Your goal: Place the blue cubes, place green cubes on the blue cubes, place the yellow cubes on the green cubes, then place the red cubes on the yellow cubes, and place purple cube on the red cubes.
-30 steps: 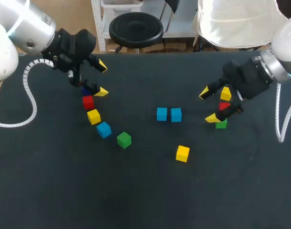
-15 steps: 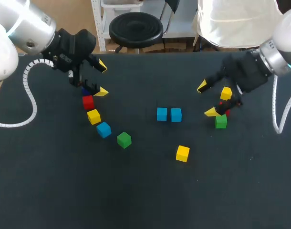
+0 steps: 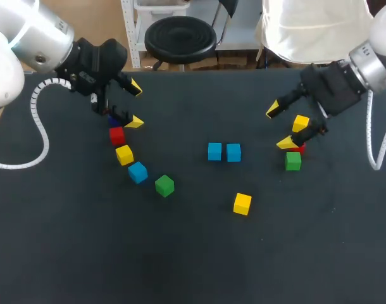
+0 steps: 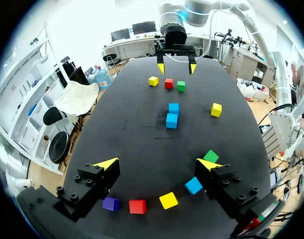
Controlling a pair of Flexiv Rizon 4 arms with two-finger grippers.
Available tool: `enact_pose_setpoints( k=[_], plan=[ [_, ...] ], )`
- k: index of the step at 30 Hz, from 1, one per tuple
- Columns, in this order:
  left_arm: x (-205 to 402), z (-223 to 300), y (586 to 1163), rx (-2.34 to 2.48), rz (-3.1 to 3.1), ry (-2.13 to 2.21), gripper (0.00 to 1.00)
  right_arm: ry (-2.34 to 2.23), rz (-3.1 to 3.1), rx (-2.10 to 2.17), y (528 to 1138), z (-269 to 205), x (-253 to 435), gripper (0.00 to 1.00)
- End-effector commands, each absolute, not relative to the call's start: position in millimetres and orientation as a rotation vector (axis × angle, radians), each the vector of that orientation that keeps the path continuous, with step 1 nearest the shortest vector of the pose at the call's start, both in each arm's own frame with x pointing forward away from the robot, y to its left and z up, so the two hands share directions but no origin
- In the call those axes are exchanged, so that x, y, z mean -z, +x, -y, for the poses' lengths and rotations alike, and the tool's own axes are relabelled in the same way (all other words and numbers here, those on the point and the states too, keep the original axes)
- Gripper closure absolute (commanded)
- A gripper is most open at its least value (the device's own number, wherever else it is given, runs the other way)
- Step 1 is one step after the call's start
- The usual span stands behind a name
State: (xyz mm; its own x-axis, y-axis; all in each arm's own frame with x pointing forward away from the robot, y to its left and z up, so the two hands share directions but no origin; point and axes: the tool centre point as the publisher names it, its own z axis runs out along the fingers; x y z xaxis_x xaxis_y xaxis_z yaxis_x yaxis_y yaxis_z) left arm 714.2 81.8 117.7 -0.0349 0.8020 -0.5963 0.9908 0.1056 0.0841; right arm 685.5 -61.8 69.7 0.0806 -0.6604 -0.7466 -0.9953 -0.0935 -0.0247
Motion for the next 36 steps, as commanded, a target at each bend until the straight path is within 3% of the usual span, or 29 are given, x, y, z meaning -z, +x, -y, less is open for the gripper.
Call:
enact_pose_setpoints(
  k=[1, 21, 36],
  plan=[
    [-118, -82, 714, 0.489, -1.886, 1.745, 0.00, -1.812, -1.633, -0.788, 685, 62, -70, 0.00],
    [-78, -113, 644, 0.525, -1.436, 2.372, 0.00, -1.812, -1.633, -0.788, 685, 62, -70, 0.00],
    [-72, -108, 646, 0.474, -1.524, 2.378, 0.00, -1.812, -1.633, -0.788, 685, 62, -70, 0.00]
  ],
)
